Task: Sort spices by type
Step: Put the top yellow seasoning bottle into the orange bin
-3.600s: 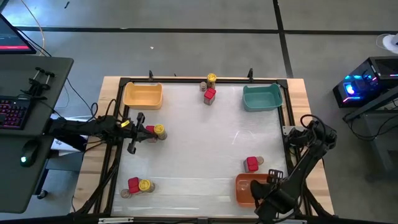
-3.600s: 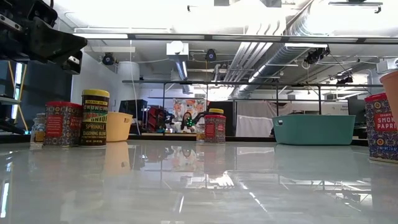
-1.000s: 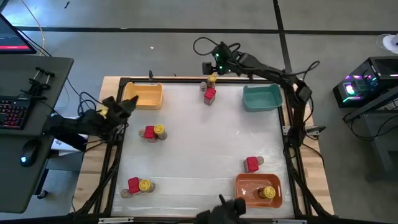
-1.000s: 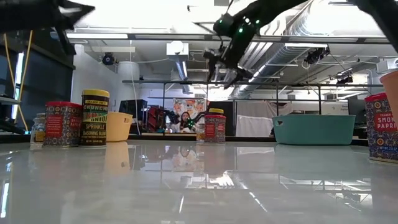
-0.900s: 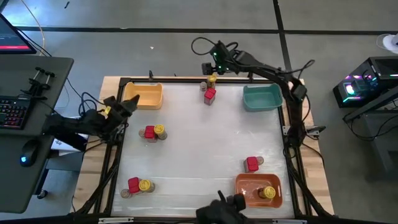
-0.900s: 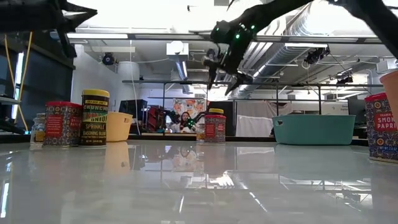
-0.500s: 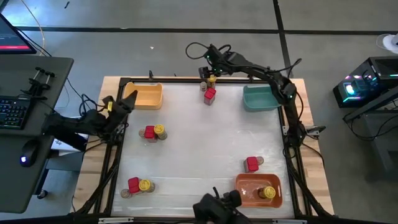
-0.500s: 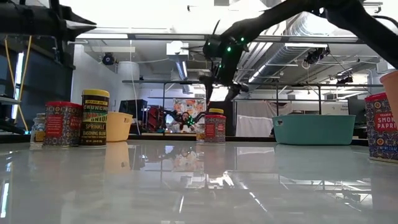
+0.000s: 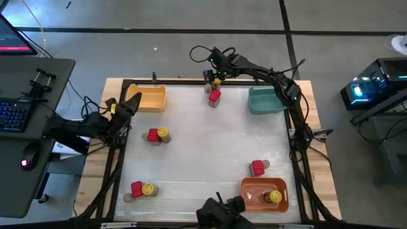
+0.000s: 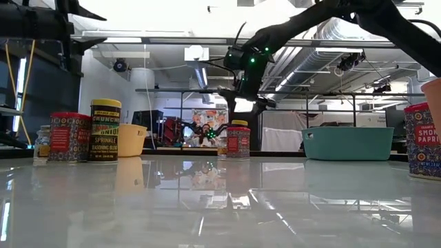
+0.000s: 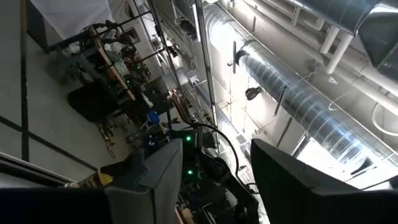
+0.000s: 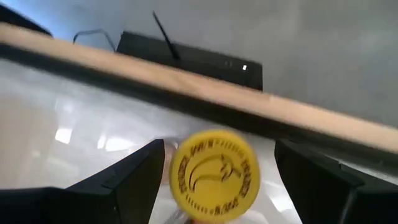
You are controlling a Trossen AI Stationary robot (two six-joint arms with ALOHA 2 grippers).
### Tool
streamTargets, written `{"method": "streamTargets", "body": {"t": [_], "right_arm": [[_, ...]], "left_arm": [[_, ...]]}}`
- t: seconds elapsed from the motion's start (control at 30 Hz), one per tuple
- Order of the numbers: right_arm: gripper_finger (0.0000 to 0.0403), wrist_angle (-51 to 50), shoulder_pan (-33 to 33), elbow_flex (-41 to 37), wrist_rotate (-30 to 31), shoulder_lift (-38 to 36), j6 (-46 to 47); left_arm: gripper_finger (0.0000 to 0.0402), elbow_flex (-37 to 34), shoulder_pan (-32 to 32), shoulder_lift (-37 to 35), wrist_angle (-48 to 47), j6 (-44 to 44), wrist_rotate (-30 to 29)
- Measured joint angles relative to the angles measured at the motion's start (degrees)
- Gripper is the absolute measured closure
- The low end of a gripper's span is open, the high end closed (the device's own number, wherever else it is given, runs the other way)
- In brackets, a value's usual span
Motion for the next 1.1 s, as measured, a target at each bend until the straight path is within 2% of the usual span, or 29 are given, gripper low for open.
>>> {"method": "streamTargets", "body": {"t": [0.97, 1.1], "right_arm": [[0.0103, -0.3, 1.2, -0.1, 1.9, 1.7, -0.2], [0.0113, -0.3, 1.2, -0.1, 1.8, 1.7, -0.9]], "left_arm": [[0.0215, 0.0, 0.0, 0.0, -1.7, 0.0, -0.1], [0.0215, 0.0, 0.0, 0.0, -1.8, 0.0, -0.6]]}}
